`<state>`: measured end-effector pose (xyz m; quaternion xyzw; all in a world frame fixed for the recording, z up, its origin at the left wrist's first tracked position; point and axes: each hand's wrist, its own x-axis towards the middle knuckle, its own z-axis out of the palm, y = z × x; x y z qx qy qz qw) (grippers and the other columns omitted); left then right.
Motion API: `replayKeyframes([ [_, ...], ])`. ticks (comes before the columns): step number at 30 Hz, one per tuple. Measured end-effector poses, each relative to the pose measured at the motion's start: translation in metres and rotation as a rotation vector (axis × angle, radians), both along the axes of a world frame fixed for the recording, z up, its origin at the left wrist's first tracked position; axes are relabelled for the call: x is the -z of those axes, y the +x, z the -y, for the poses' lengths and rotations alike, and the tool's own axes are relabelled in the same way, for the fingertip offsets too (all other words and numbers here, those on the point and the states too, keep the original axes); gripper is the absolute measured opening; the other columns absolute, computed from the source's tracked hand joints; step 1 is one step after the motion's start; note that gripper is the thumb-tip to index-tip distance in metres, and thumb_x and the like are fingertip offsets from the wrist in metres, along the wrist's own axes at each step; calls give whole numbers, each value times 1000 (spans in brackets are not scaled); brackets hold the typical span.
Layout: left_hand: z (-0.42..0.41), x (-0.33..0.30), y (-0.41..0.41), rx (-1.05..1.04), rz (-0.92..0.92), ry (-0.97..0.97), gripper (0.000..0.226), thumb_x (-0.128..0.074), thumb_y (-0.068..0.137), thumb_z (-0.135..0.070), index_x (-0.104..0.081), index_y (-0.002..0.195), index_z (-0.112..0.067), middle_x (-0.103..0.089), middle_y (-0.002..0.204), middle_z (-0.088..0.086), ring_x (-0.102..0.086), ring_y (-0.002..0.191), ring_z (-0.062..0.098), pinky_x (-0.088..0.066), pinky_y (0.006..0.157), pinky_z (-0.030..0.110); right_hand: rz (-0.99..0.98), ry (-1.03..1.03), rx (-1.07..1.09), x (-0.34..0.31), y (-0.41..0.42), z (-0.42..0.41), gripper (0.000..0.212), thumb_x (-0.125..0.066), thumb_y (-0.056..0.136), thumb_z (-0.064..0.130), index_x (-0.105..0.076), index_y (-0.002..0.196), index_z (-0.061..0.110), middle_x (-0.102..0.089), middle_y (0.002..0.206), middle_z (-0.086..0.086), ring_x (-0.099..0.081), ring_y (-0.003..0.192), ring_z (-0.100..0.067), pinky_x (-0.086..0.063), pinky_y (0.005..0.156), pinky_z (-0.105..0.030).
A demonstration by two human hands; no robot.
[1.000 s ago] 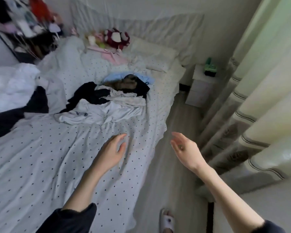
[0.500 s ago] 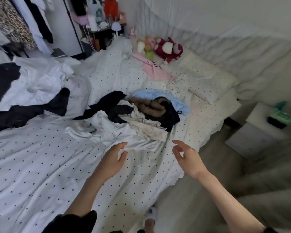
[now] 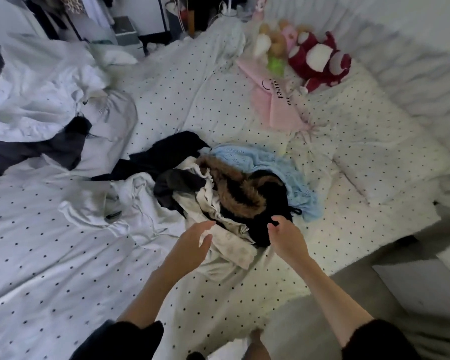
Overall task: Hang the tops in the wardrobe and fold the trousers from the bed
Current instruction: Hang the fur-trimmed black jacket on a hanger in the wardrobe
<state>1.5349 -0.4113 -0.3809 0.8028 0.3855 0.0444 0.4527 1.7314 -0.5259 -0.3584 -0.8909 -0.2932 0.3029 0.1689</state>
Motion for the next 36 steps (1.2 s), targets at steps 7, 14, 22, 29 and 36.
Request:
replayKeyframes([
  [7,-8,33,43,-271,-65,-1,34,-48,96,-12,-52,129,-17,-57,125,2,-51,111,12,-37,94,21,-86,-142,-85,73,78,-73,59,-44,97,43,-34,141,5,-41,140,-14,-46,124,-30,-42,99,-42],
  [14,9,50,89,-312,-197,-84,40,-47,97,-18,-43,137,-21,-48,134,0,-45,123,16,-34,100,24,-226,-248,-206,120,94,-108,34,-54,92,31,-55,121,13,-60,116,-9,-55,109,-33,-41,98,-45],
  [22,-6,28,137,-118,-301,230,59,-58,91,-25,-32,144,-27,-21,152,-2,-18,139,15,-25,111,31,-395,218,-206,56,122,-89,22,-67,83,15,-60,64,6,-55,54,2,-46,50,-6,-33,49,-17],
  [29,9,41,152,104,-380,203,38,-50,93,-38,-50,130,-30,-42,141,-12,-13,142,12,-14,112,32,-502,-16,-362,45,136,-43,31,-68,81,14,-56,55,22,-51,48,13,-48,55,-8,-34,56,-21],
  [36,12,62,149,-251,-302,-55,29,-48,96,-24,-55,123,-19,-54,120,1,-51,110,19,-44,92,34,29,-163,-625,71,140,-107,34,-46,96,43,-63,113,19,-68,105,-1,-60,102,-25,-41,95,-40],
])
